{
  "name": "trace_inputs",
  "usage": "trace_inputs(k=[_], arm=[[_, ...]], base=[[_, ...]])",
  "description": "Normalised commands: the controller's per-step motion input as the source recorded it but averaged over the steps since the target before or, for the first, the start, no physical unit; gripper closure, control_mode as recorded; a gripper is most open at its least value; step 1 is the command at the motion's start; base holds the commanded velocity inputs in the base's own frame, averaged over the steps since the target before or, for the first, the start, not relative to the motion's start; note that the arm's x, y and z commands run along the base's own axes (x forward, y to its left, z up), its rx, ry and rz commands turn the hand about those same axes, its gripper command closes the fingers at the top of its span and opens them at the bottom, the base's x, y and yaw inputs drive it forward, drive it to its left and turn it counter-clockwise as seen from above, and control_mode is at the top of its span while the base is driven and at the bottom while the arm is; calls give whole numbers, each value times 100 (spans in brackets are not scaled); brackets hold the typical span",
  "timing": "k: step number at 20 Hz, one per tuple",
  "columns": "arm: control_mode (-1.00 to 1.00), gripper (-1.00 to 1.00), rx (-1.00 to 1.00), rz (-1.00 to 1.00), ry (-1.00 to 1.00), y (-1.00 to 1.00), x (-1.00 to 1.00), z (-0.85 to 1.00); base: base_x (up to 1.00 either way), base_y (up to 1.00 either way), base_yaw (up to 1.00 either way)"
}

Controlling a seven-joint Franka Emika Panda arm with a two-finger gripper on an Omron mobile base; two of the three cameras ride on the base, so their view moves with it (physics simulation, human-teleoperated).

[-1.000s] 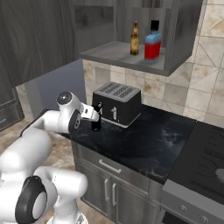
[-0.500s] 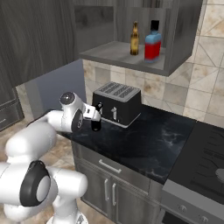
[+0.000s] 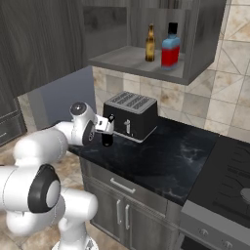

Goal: Sort all alcoholic drinks to one cabinet, and non-alcoholic drinks to the other.

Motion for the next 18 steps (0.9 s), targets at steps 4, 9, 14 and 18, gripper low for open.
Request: trace_inputs(k=[4,9,14,18], arm=[[-100,-100,0,0,1,0,17,-8],[-100,-100,0,0,1,0,17,-8],[-100,-100,0,0,2,0,22,-10],[-100,-100,0,0,2,0,18,-12]], base=[[0,0,0],[0,0,0],[0,0,0],[0,0,0]])
